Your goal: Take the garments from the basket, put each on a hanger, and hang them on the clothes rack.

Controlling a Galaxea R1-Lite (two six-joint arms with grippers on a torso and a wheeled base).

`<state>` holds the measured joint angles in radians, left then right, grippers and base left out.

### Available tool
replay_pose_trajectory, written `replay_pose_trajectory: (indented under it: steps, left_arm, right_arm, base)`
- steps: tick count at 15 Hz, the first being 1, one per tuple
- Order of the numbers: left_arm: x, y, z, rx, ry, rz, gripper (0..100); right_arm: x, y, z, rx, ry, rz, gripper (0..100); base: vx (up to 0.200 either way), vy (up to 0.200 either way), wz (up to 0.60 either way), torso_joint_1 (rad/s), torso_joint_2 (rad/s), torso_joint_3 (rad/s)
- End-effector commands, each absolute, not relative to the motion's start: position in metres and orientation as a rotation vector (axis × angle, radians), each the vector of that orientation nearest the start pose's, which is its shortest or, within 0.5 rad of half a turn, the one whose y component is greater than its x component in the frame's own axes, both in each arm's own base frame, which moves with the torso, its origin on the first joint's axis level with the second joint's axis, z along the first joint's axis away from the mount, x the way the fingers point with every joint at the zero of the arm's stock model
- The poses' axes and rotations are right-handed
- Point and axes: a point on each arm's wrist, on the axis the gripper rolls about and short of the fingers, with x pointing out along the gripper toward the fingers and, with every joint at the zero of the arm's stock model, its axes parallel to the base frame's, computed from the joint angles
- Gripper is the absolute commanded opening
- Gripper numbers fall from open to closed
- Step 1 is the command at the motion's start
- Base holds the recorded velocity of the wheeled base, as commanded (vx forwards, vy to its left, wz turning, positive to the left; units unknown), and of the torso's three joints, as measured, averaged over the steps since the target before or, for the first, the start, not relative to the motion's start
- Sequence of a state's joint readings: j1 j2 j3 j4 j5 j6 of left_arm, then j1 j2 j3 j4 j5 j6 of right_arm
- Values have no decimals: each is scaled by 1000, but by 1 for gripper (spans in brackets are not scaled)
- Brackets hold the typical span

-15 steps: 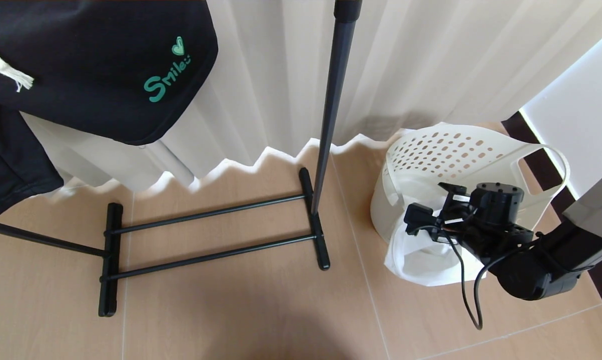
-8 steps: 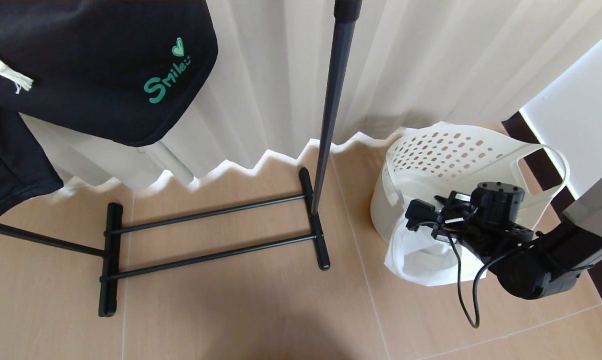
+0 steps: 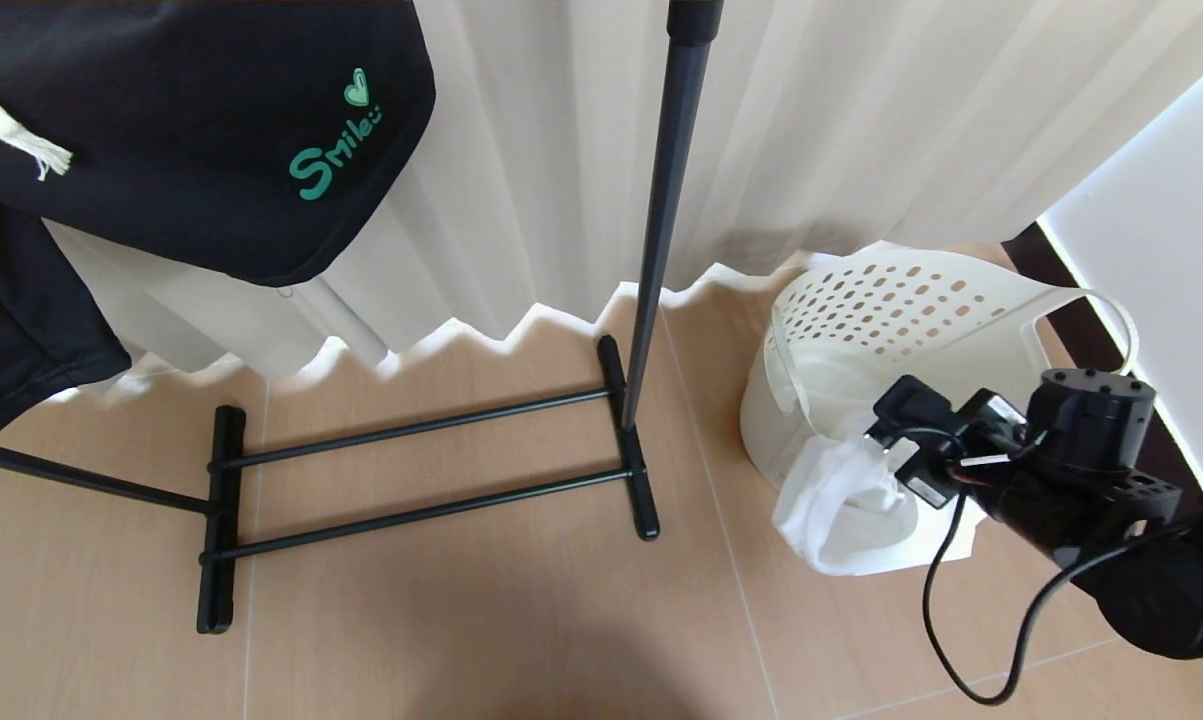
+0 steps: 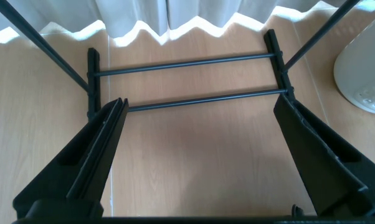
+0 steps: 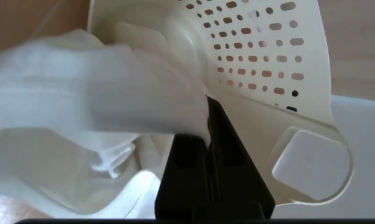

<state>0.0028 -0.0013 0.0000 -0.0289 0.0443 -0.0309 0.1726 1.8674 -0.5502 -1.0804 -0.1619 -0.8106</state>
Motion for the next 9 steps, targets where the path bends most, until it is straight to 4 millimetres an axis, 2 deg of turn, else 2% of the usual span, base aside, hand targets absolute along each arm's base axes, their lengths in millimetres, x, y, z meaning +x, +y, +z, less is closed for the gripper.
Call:
replay_pose_trajectory:
  steps: [1,2,5,7,8,9]
  left_arm:
    - [-23,1,78,-31,-30,47,100]
    - [-23,1,78,-31,-30,47,100]
    - [-23,1,78,-31,-30,47,100]
    - [-23,1,78,-27,-30,46,100]
    - [-23,1,78,-27,-30,44,100]
    - [-23,1,78,-27,-30,44,100]
  right_arm:
    - [252,43,150,-686,103,95,0]
    - [234,43,167,-607,39,84,0]
    - [172,62,233,-479,-214,199,0]
    - [144,63,270,-455,-291,244,0]
    - [138,61,278,-453,-291,251,0]
    - [136,60,275,-455,-272,263,0]
  base:
    - [0,0,0,0,0,0]
    - [0,0,0,0,0,0]
    - [0,0,0,0,0,0]
    - [0,0,0,0,0,0]
    - [0,0,0,0,0,0]
    - [0,0,0,0,0,0]
